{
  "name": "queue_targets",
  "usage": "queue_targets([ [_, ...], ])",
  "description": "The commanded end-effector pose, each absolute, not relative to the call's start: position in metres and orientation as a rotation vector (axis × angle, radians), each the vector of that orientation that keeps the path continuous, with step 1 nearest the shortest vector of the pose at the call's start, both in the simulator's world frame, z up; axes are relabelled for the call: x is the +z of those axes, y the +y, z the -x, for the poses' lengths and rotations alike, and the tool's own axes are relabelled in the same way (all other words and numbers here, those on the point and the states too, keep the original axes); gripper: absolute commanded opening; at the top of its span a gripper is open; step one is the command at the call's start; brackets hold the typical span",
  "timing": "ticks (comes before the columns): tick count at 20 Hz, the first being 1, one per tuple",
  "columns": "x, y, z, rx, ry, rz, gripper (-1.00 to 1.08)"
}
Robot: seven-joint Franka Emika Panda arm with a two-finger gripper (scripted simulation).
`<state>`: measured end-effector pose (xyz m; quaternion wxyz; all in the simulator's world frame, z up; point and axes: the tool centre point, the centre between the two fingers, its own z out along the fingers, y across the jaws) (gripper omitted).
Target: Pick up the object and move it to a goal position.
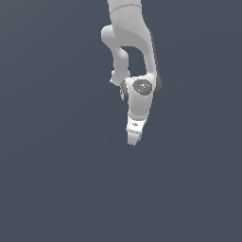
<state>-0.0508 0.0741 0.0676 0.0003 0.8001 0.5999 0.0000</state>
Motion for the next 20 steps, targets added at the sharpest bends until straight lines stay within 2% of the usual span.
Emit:
queue_targets([
  [1, 0.08, 0.083, 0.051, 0.001, 1.885, -2.511, -1.0],
  [20, 0.253, 0.203, 0.058, 0.0, 1.888, -2.511, -1.0],
])
